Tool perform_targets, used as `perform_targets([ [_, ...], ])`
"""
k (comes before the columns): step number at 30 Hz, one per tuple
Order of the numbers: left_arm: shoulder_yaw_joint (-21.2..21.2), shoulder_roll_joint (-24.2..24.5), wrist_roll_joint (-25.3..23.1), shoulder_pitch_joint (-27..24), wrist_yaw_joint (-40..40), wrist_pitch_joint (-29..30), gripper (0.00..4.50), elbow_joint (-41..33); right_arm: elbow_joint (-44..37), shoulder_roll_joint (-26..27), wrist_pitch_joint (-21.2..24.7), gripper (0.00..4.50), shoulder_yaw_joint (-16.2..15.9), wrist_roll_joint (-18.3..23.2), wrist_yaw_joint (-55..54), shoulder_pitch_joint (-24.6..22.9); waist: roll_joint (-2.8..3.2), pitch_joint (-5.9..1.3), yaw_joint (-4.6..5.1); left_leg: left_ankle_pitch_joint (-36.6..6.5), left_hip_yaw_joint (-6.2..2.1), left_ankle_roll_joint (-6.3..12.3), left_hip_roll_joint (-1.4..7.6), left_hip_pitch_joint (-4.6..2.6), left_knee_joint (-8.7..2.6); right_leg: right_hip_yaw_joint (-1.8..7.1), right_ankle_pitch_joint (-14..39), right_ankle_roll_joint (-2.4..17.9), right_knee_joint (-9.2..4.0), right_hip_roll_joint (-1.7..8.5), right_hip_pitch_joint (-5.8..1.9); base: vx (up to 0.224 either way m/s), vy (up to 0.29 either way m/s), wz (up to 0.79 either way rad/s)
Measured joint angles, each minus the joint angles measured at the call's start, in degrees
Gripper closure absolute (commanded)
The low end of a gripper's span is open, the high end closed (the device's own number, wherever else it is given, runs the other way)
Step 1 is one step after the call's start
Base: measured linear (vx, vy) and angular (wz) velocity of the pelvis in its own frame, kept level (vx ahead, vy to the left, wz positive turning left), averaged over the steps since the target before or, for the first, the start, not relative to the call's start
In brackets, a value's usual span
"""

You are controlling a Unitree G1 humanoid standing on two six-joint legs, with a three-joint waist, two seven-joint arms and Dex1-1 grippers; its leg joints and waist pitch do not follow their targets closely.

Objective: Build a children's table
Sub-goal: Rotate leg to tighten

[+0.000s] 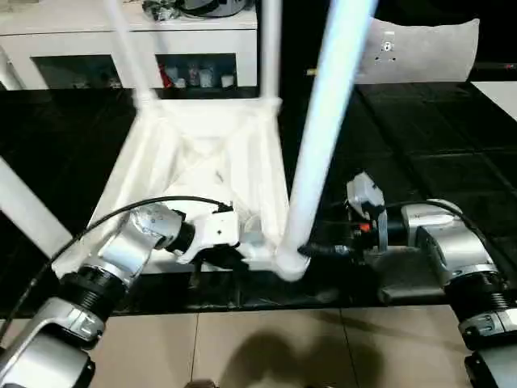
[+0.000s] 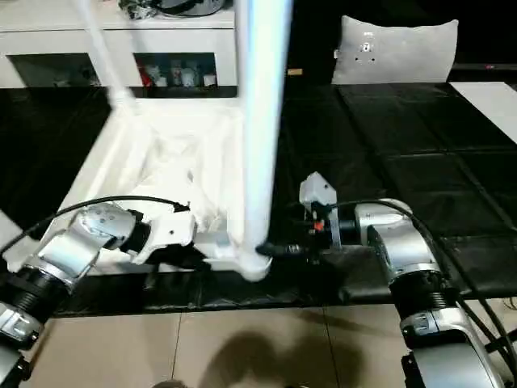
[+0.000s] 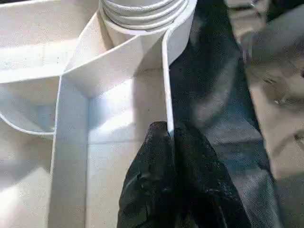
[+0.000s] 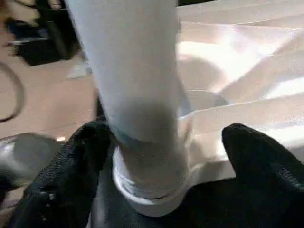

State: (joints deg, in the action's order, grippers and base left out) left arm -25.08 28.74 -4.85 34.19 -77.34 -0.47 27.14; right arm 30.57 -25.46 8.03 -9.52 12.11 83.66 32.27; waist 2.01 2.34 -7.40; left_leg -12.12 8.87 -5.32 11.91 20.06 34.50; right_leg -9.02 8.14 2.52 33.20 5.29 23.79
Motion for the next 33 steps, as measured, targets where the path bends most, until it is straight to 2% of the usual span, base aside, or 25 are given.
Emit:
perform_targets([
  [2, -0.16, -0.11, 0.01, 0.44, -0.58, -0.62, 4.50, 0.53, -0.01, -0.05, 1.55, 0.64, -0.54, 0.99, 2.42, 0.00, -0.02, -0.01, -0.36, 0.00, 0.01, 0.00, 0.01, -0.03, 0.00, 0.00, 0.00, 0.00, 0.01, 0.00, -0.01, 0.000, 0.000, 0.00],
  [4, -0.35, -0.31, 0.01, 0.82, -0.83, -0.80, 4.50, 0.94, 0.00, -0.03, 2.01, 0.98, -1.42, 1.30, 4.00, 0.00, -0.03, -0.02, -0.67, 0.00, 0.02, -0.01, 0.02, -0.04, 0.00, 0.00, 0.00, 0.00, 0.04, 0.00, 0.00, 0.000, 0.000, 0.00],
  [6, -0.67, -0.47, 0.00, 1.30, -1.00, -0.88, 4.50, 1.41, 0.15, 0.15, 1.97, 1.07, -1.98, 1.30, 4.42, 0.03, -0.03, -0.01, -0.85, 0.00, 0.03, -0.01, 0.02, -0.04, 0.00, 0.01, 0.00, -0.01, 0.04, 0.00, 0.00, 0.000, 0.000, 0.00],
  [8, -0.69, -0.49, 0.01, 1.36, -1.10, -0.94, 4.50, 1.53, 1.43, 0.64, 1.87, 1.07, -2.15, 1.28, 4.45, 0.54, -0.04, -0.01, -0.84, 0.00, 0.04, -0.01, 0.02, -0.03, 0.00, 0.02, 0.00, -0.01, 0.04, 0.00, 0.00, 0.000, 0.000, 0.00],
  [13, -0.61, -0.64, 0.12, 1.39, -1.71, -1.35, 4.50, 1.85, 2.32, 0.93, 3.98, 1.64, -2.22, 1.28, 5.74, 1.30, -0.17, -0.03, -0.99, 0.00, 0.04, -0.01, 0.02, -0.03, -0.01, 0.02, 0.02, -0.03, 0.04, 0.00, 0.01, 0.000, 0.000, 0.00],
  [18, -0.57, -0.71, 0.61, 1.36, -2.43, -1.03, 4.50, 1.85, 2.32, 0.95, 5.12, 1.97, -2.25, 1.32, 6.11, 1.33, -0.31, -0.04, -1.11, 0.00, 0.06, -0.01, 0.01, -0.03, 0.01, 0.02, 0.02, -0.03, 0.04, 0.01, 0.01, 0.000, 0.000, 0.00],
  [19, -0.48, -0.75, 0.98, 1.27, -2.53, -0.49, 4.50, 1.77, 2.30, 0.98, 5.35, 1.97, -2.25, 1.34, 6.08, 1.32, -0.34, -0.05, -1.10, 0.00, 0.07, -0.01, 0.02, -0.04, 0.00, 0.03, 0.02, -0.03, 0.05, 0.01, 0.01, 0.000, 0.000, 0.00],
  [20, -0.31, -0.77, 1.18, 1.13, -2.54, -0.07, 4.50, 1.69, 2.29, 1.02, 5.51, 2.23, -2.25, 1.40, 6.01, 1.32, -0.35, -0.05, -1.08, 0.00, 0.08, -0.01, 0.02, -0.04, 0.00, 0.03, 0.01, -0.02, 0.05, 0.01, 0.01, 0.000, 0.000, 0.00],
  [23, 0.48, -1.26, 2.01, 0.32, -2.36, 2.13, 4.50, 0.88, 1.82, 1.45, 6.26, 2.35, -2.11, 1.73, 5.02, 1.06, -0.35, -0.06, -0.94, 0.00, 0.10, -0.01, 0.02, -0.06, 0.00, 0.06, 0.02, -0.03, 0.05, 0.01, 0.02, 0.000, 0.000, 0.00],
  [26, 2.48, -1.79, 2.42, -0.45, 0.19, 7.60, 4.50, 0.14, -0.98, 3.27, 7.59, 2.46, -0.56, 1.51, -1.13, -0.74, -0.35, -0.06, -0.64, 0.01, 0.13, -0.06, 0.02, -0.15, 0.00, 0.10, 0.01, -0.02, 0.11, 0.00, 0.01, 0.000, 0.000, 0.00],
  [27, 2.94, -1.89, 2.37, -0.48, 1.35, 8.89, 4.50, 0.14, -1.22, 4.08, 7.62, 2.46, 0.00, 1.03, -3.52, -0.88, -0.33, -0.07, -0.33, 0.01, 0.18, -0.13, 0.02, -0.21, 0.00, 0.16, -0.02, -0.01, 0.18, 0.00, 0.05, 0.000, 0.000, 0.00],
  [30, 4.95, -3.77, 2.03, -0.69, 7.14, 14.02, 4.50, 0.03, -1.77, 7.28, 8.29, 2.51, 1.93, -1.43, -14.44, -0.94, -0.33, -0.07, 1.71, -0.05, 0.22, -0.48, 0.01, -0.44, 0.03, 0.18, -0.03, -0.03, 0.21, -0.02, -0.06, 0.000, 0.000, 0.00],
  [31, 5.93, -4.98, 1.52, -0.64, 10.26, 16.19, 4.50, 0.03, -2.04, 9.17, 9.08, 2.52, 3.07, -2.45, -20.57, -0.92, -0.34, -0.07, 2.72, 0.00, 0.22, -0.56, 0.01, -0.54, 0.03, 0.18, -0.03, -0.03, 0.20, -0.03, -0.09, 0.000, 0.000, 0.00],
  [33, 6.85, -7.05, 1.28, -0.63, 13.78, 18.51, 4.50, 0.01, -2.43, 10.88, 10.23, 2.53, 4.28, -3.32, -27.15, -0.89, -0.33, -0.07, 3.84, 0.00, 0.20, -0.56, -0.02, -0.58, 0.02, 0.13, -0.05, -0.06, 0.07, -0.04, -0.15, 0.000, 0.000, 0.00],
])
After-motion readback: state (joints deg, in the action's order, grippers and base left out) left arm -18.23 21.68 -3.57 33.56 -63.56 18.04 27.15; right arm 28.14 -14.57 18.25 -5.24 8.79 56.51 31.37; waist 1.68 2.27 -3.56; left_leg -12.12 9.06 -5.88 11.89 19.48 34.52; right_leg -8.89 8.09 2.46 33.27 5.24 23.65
